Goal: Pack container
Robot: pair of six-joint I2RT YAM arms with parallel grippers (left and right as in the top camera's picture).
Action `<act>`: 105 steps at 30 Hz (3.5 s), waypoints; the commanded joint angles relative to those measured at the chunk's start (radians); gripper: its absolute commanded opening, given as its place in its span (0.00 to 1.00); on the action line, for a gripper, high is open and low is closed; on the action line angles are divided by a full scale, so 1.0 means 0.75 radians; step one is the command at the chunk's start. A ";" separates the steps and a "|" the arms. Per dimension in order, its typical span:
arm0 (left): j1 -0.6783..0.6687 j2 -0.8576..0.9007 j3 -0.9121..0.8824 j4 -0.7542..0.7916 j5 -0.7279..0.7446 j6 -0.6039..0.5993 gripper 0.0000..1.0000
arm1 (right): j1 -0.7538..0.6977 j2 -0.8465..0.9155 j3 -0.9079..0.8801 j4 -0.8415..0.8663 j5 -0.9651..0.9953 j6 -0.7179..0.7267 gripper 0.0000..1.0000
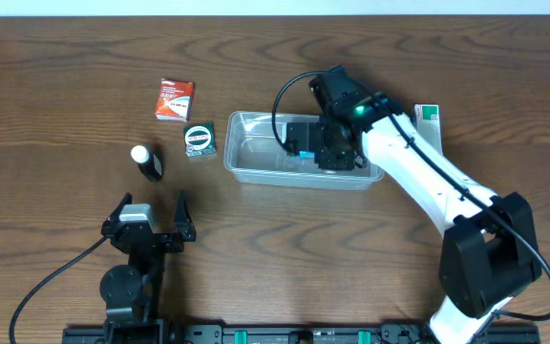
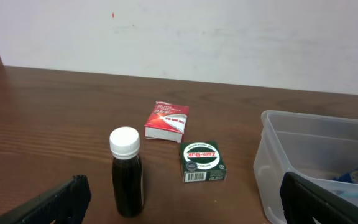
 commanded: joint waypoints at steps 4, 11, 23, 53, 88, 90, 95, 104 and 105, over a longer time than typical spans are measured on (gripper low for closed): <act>0.007 0.000 -0.023 -0.044 0.014 0.004 0.98 | 0.042 -0.007 0.005 -0.085 -0.001 0.162 0.30; 0.007 0.000 -0.023 -0.044 0.013 0.004 0.98 | 0.064 -0.081 0.162 -0.220 -0.011 0.275 0.35; 0.007 0.000 -0.023 -0.044 0.014 0.004 0.98 | 0.048 -0.120 0.242 -0.225 -0.042 0.836 0.29; 0.007 0.000 -0.023 -0.044 0.013 0.004 0.98 | 0.021 -0.120 -0.171 -0.035 -0.062 1.551 0.01; 0.007 0.000 -0.023 -0.044 0.013 0.004 0.98 | -0.143 -0.129 -0.007 -0.107 -0.031 1.370 0.01; 0.007 0.000 -0.023 -0.044 0.013 0.004 0.98 | -0.152 -0.129 -0.039 -0.092 -0.026 1.370 0.01; 0.007 0.000 -0.023 -0.044 0.013 0.004 0.98 | -0.185 -0.129 -0.125 -0.032 -0.014 1.370 0.01; 0.007 0.000 -0.023 -0.044 0.013 0.004 0.98 | -0.248 -0.128 -0.283 0.244 0.033 1.369 0.01; 0.007 0.000 -0.023 -0.044 0.014 0.004 0.98 | -0.253 -0.126 -0.292 0.273 0.041 1.369 0.01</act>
